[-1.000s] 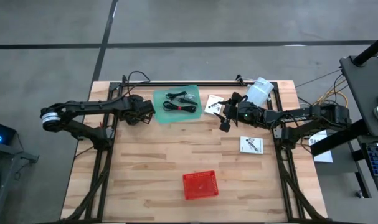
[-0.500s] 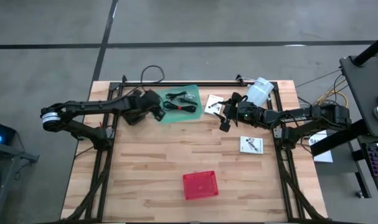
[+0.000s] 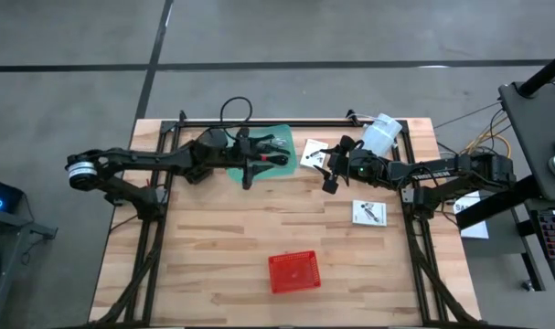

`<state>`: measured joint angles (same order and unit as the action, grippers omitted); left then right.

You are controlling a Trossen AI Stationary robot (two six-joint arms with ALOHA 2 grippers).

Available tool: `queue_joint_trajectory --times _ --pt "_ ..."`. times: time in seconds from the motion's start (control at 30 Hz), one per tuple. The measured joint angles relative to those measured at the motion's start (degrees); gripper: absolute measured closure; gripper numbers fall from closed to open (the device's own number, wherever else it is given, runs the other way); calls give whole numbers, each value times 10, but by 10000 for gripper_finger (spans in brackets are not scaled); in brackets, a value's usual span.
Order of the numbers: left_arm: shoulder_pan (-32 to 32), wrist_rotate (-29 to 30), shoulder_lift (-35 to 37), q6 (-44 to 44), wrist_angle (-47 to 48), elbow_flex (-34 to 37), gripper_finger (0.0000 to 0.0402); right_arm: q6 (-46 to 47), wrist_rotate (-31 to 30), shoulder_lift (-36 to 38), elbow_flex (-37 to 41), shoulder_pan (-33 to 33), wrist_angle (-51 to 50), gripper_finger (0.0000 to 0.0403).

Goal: Pick and place items into bin
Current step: Put the bottom white card reader box into the red bin

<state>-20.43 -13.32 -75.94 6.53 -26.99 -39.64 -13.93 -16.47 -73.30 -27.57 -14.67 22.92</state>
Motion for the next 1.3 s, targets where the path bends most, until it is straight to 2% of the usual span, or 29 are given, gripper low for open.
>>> queue_joint_trajectory --times 0.23,0.37,0.47,0.73,0.93,1.1,1.3 --pt "0 5 -39 -2 -107 30 189 10 0 0 0 0 -4 159" --pt "1 5 -57 -2 -115 36 189 25 -1 2 -10 2 -39 159" --pt "2 5 -65 -2 -115 37 189 62 -1 7 -43 3 -134 159" --pt "2 5 -66 -17 -112 37 189 191 -2 9 -179 14 -544 163" --pt "2 5 -66 -8 -105 41 189 199 3 9 -217 24 -758 176" --pt "2 5 -61 3 -106 52 189 200 36 9 -200 23 -833 179" --pt "2 5 -58 3 -108 55 189 185 99 9 -179 23 -833 179"
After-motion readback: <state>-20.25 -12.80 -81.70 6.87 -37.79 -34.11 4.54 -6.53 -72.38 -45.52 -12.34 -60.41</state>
